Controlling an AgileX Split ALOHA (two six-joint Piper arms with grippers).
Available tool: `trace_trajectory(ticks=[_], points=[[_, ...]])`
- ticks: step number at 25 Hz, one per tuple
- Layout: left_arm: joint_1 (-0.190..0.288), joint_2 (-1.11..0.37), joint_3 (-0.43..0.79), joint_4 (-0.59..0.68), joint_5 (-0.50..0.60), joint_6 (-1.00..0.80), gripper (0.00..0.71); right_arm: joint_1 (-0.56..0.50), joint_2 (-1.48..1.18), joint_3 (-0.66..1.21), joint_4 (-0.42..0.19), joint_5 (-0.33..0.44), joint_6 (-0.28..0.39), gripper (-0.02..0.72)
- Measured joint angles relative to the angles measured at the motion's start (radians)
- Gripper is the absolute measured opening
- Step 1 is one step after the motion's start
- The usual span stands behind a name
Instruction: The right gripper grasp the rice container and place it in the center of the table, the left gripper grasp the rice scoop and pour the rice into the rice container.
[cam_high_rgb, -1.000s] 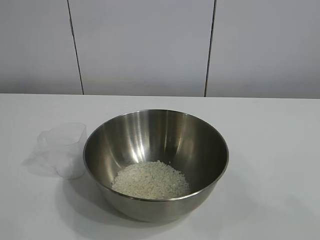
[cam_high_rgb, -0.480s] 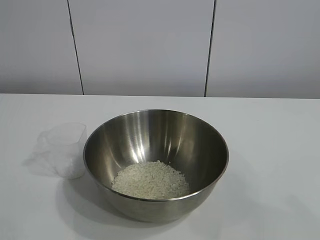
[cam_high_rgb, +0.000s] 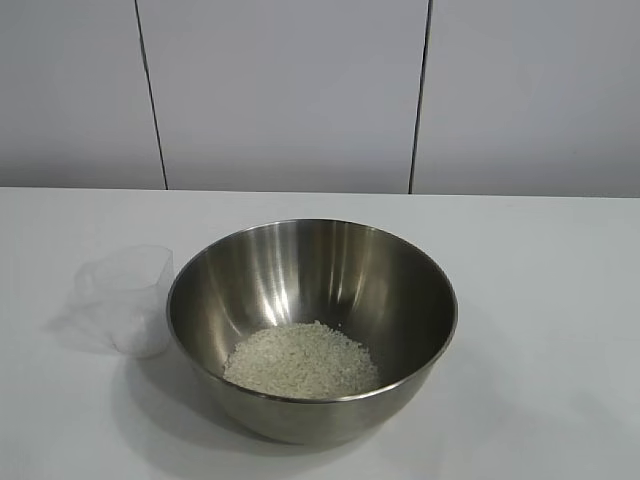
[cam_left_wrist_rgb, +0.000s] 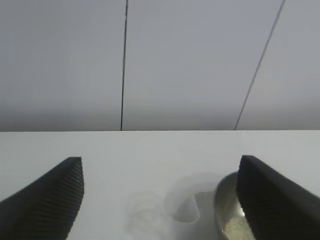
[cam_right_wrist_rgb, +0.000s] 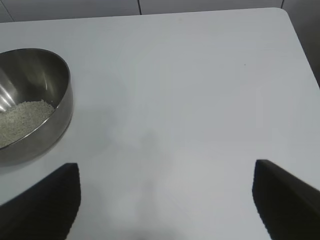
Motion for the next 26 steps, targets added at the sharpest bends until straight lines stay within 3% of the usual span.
trace_trajectory(ticks=[6, 10, 16, 26], points=[[-0.008, -0.225, 0.071, 0.291, 0.176, -0.274, 0.603, 0.0, 0.0, 0.0, 0.0, 0.0, 0.0, 0.639], [-0.01, -0.261, 0.072, 0.433, 0.274, -0.392, 0.603, 0.0, 0.0, 0.0, 0.001, 0.0, 0.0, 0.639], [-0.01, -0.261, 0.13, 0.477, 0.41, -0.41, 0.603, 0.0, 0.0, 0.0, 0.003, 0.001, 0.0, 0.639], [-0.01, -0.261, 0.148, 0.477, 0.415, -0.41, 0.603, 0.0, 0.0, 0.0, 0.003, 0.001, 0.0, 0.639]])
